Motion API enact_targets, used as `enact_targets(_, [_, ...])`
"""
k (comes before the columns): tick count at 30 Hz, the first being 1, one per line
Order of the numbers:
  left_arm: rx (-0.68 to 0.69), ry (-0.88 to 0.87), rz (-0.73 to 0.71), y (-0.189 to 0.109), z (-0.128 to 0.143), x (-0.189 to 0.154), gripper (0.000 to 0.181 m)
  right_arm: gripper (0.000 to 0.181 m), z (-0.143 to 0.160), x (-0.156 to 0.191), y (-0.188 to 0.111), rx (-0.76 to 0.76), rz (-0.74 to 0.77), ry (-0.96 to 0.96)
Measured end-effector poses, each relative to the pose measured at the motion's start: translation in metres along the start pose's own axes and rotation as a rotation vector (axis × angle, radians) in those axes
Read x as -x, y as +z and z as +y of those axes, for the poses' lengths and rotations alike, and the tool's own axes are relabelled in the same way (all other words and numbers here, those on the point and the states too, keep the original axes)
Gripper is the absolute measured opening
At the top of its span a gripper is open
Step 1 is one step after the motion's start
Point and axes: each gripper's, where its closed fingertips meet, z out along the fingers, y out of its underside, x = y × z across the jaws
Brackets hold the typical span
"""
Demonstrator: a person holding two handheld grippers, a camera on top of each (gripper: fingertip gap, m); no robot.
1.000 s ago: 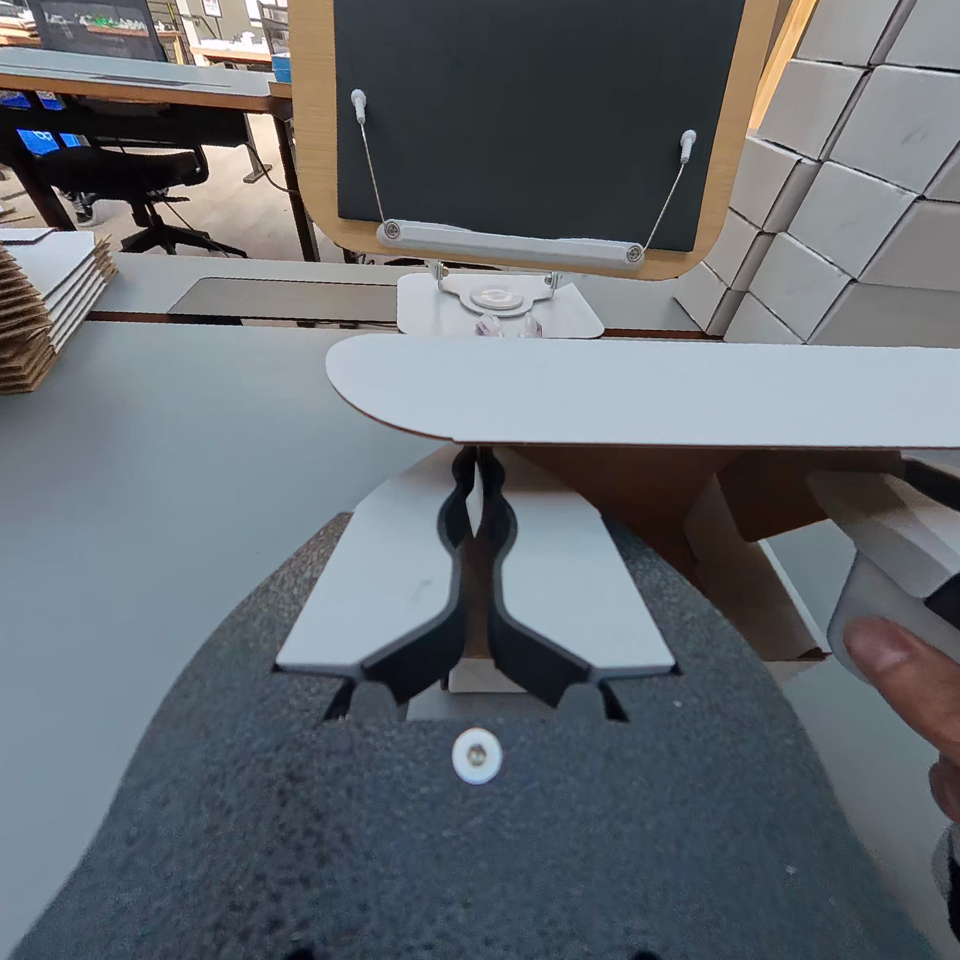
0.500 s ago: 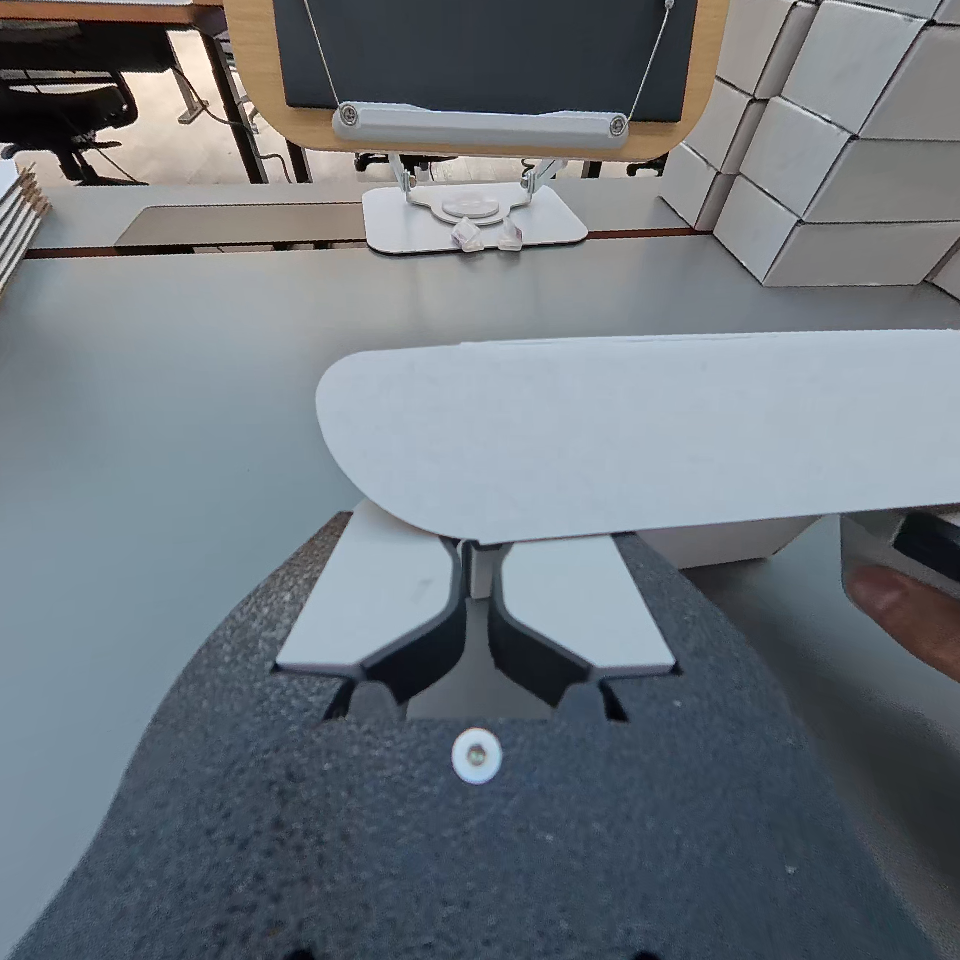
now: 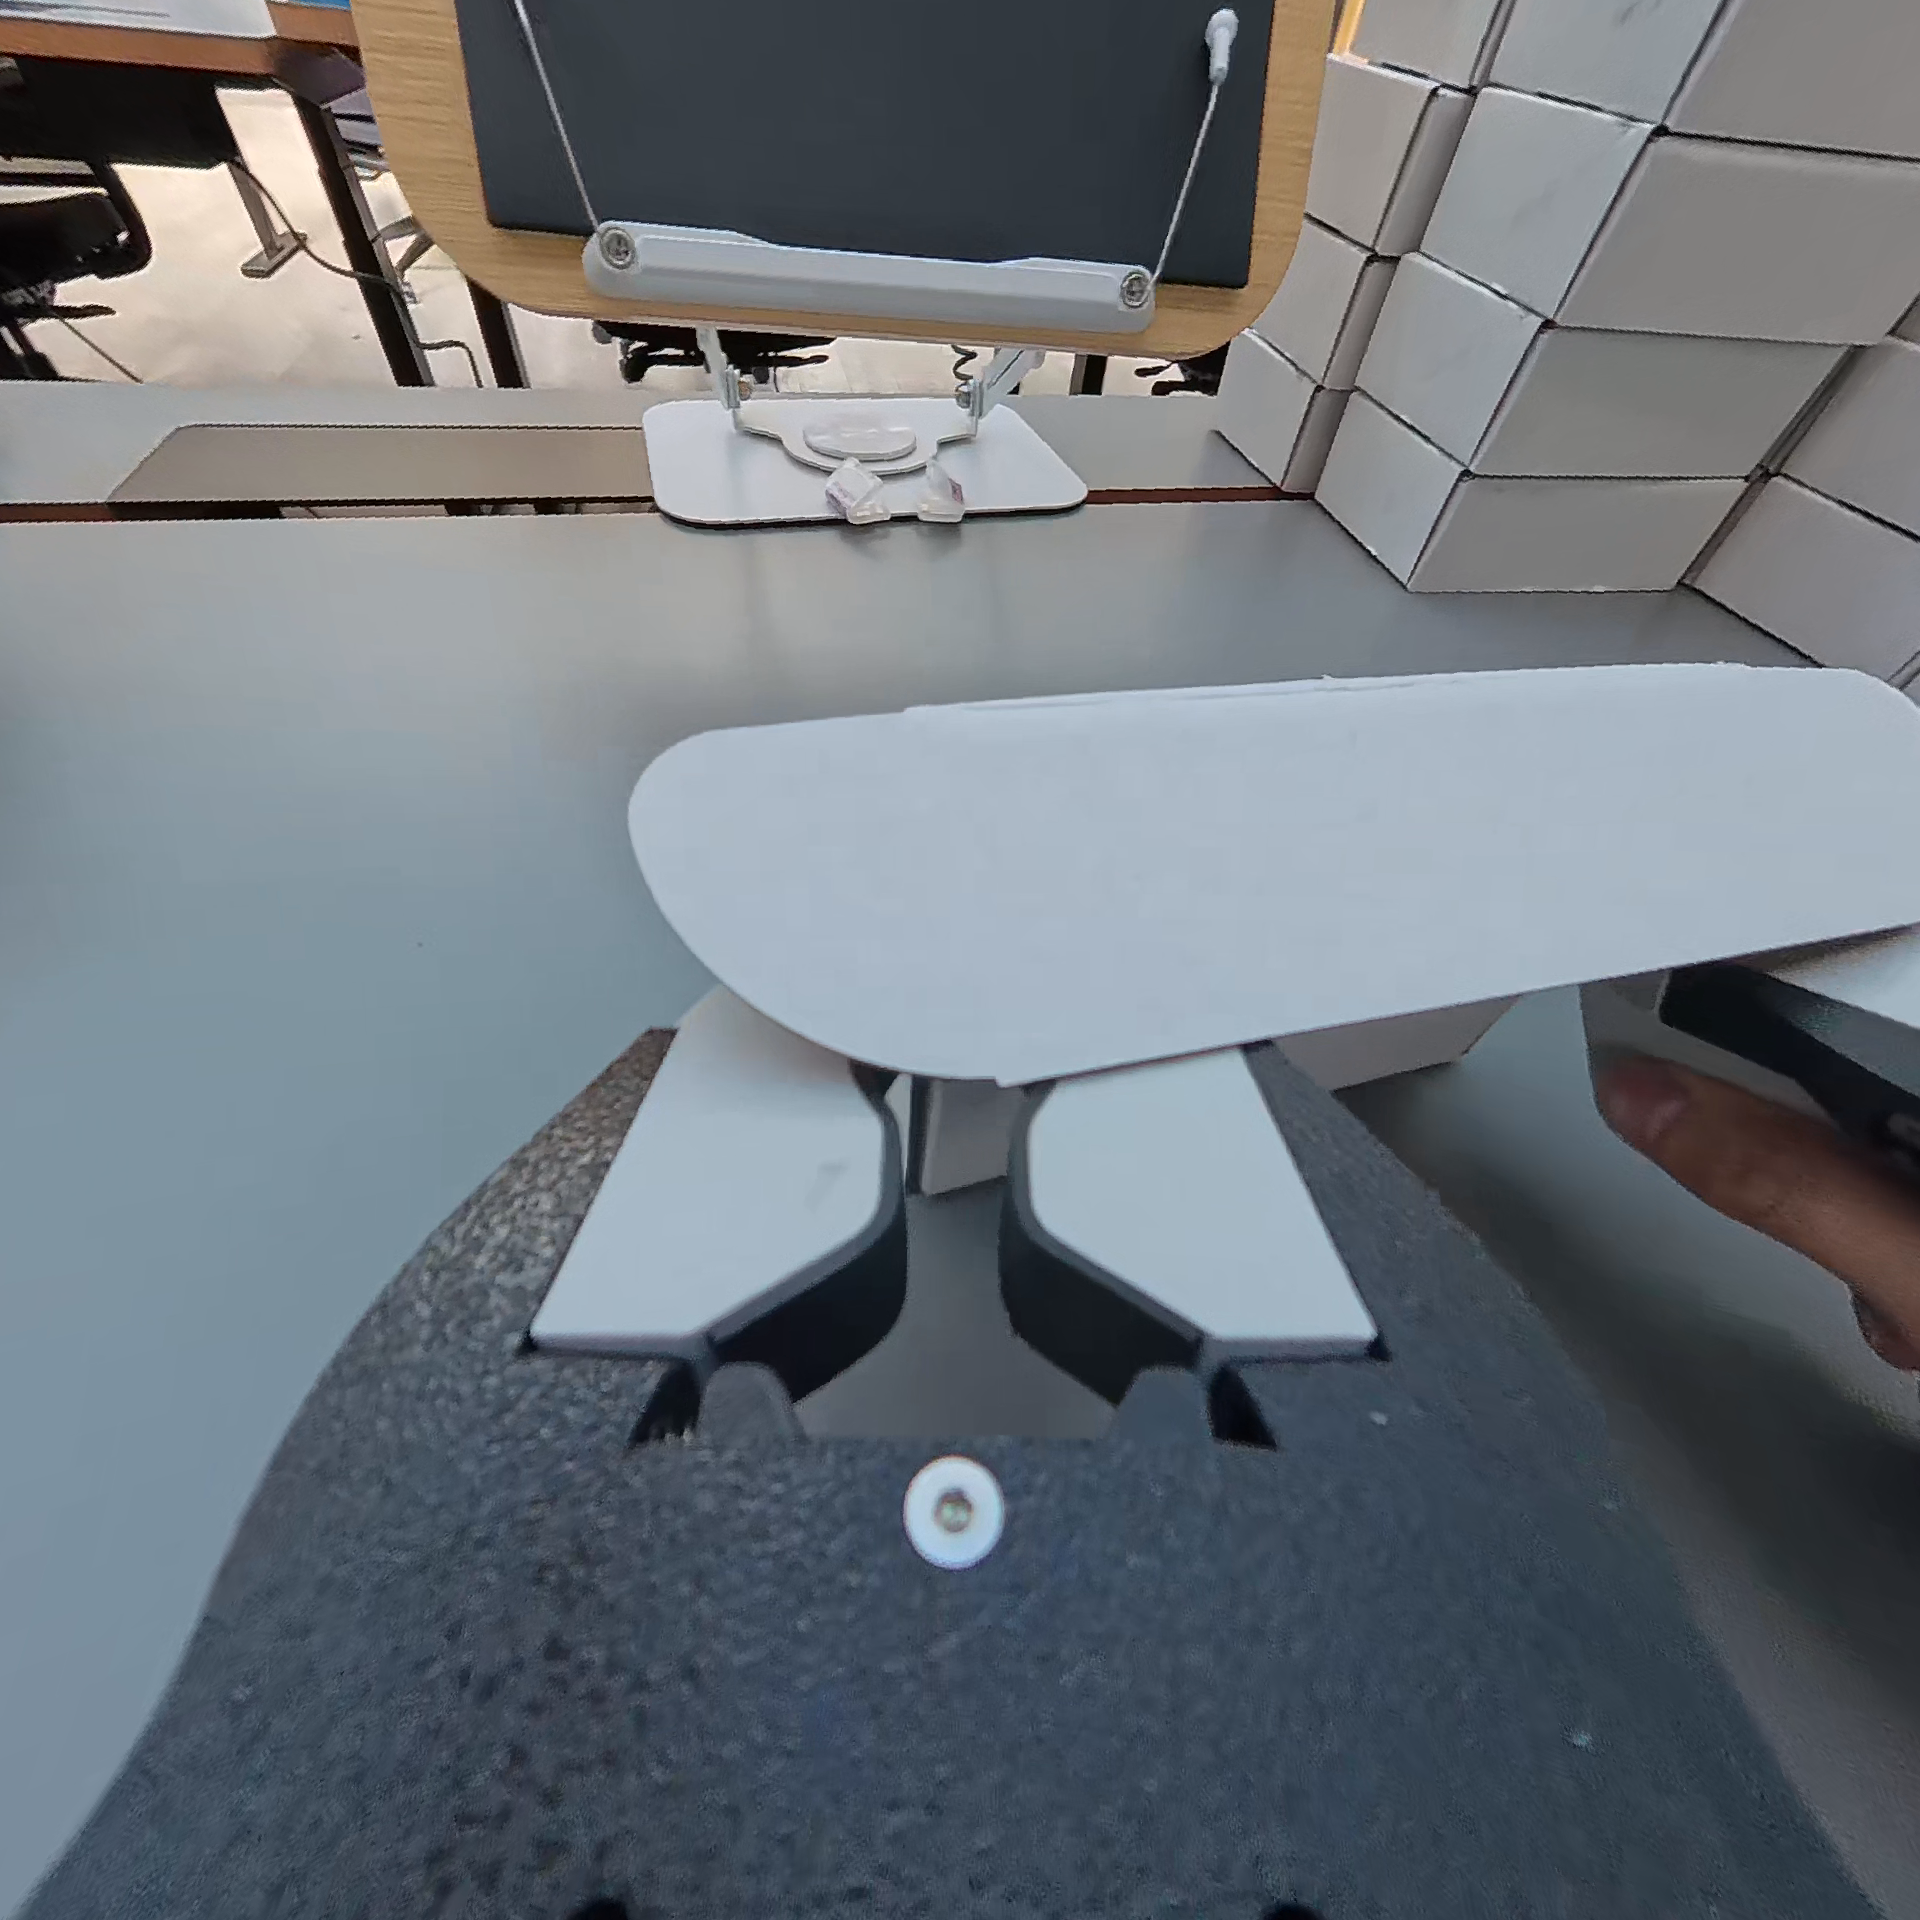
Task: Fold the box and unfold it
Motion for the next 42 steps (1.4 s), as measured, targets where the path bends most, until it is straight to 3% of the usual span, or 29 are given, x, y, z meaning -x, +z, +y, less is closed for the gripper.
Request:
enact_targets(5, [-0.063, 0.106, 0.157, -0.014, -0.007, -0.006, 0.028, 0.003, 0.0, -0.001, 0.0, 0.003, 0.012, -0.025])
enact_targets(12, [0.024, 0.252, 0.437, -0.063, 0.002, 0.014, 0.03, 0.002, 0.0, -0.002, 0.001, 0.001, 0.006, -0.023])
enact_targets(14, [0.037, 0.182, 0.499, -0.072, -0.011, 0.028, 0.022, 0.003, 0.0, -0.002, 0.001, 0.001, 0.006, -0.024])
enact_targets(17, [0.008, -0.045, 0.599, -0.073, -0.052, 0.043, 0.008, 0.003, 0.0, -0.002, 0.002, 0.001, 0.004, -0.022])
enact_targets(21, [0.169, -0.324, 0.863, -0.055, -0.083, 0.027, 0.0, 0.003, 0.0, -0.002, 0.001, 0.0, 0.006, -0.024])
enact_targets(24, [0.387, -0.419, 0.918, -0.027, -0.07, 0.016, 0.0, 0.003, 0.0, -0.002, 0.001, 0.0, 0.003, -0.021])
enact_targets(29, [0.563, -0.638, 1.033, 0.0, -0.055, -0.001, 0.0, 0.003, 0.0, -0.001, 0.001, 0.0, 0.004, -0.022])
enact_targets(37, [0.7, -0.615, 1.005, 0.005, -0.024, -0.009, 0.0, 0.005, 0.0, 0.002, -0.002, -0.015, -0.057, -0.051])
enact_targets(42, [0.732, -0.443, 0.939, 0.004, -0.011, -0.01, 0.0, 0.045, 0.009, 0.014, -0.026, 0.001, -0.23, -0.051])
